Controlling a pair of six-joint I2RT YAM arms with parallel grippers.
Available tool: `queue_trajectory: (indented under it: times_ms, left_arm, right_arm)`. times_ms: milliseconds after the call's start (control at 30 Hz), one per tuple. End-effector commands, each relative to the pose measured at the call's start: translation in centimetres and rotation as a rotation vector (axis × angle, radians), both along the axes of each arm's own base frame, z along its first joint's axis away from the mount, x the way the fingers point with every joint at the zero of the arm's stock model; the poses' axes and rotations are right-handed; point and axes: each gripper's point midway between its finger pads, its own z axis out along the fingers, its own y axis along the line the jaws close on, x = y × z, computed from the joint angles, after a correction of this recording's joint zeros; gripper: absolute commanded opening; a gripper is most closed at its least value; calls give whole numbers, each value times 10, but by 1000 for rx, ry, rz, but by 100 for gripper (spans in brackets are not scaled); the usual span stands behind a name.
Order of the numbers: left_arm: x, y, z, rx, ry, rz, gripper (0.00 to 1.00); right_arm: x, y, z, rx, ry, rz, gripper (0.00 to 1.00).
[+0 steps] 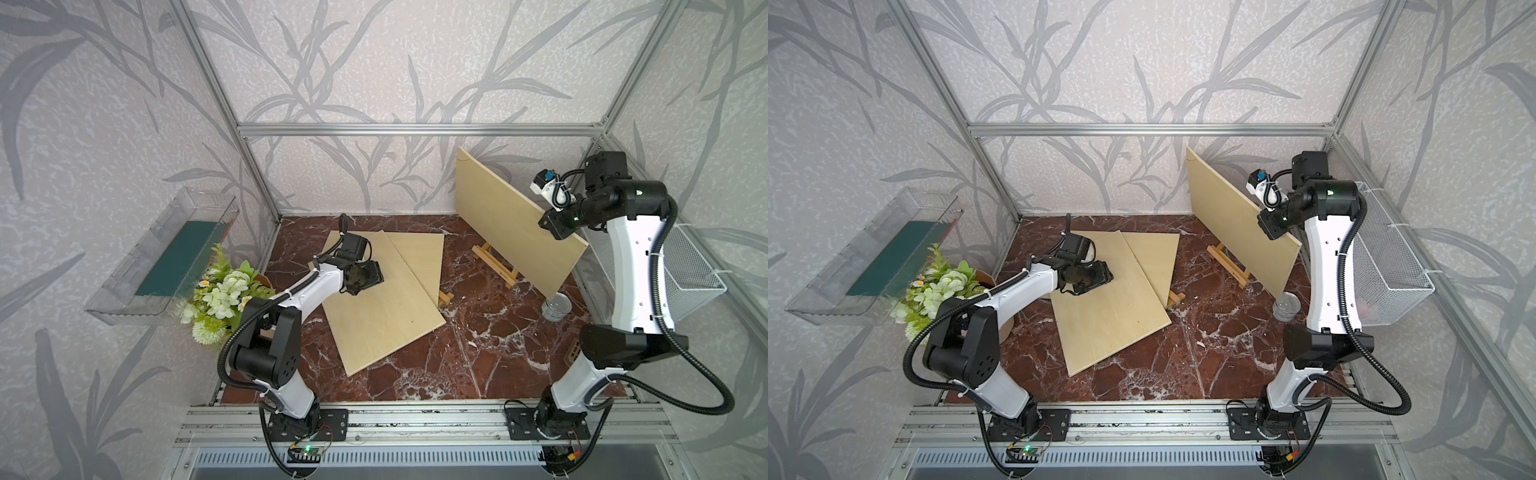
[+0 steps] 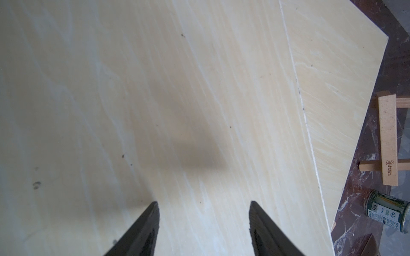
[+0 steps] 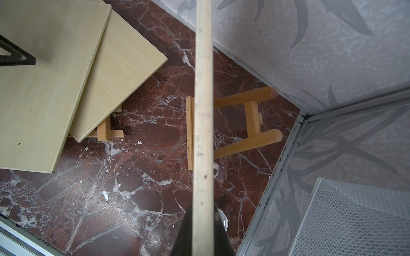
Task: Assemble the easel
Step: Place the drawing board on the easel.
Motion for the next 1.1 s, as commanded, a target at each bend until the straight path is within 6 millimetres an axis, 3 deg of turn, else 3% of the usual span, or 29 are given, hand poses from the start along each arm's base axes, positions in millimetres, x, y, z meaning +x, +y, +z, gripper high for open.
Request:
queue_trajectory:
  times_ms: [0,567,800,1000,1067]
  left_arm:
    - [5,0,7,11,-5,14,66]
    - [8,-7,10,31,-8,-2,66]
    - [9,-13,10,36,-4,-13,66]
    - [11,-16,14,32,-8,-13,67]
    - [13,-17,17,27,-15,-15,68]
  right_arm:
    - [14,7,56,22,-265,92,0]
    - [12,-2,0,97,-132,110,0]
    - [18,-18,-15,38,-98,89,0]
    - [33,-32,-23,14,-99,56,18]
    - [36,-36,-23,6,-109,40,29]
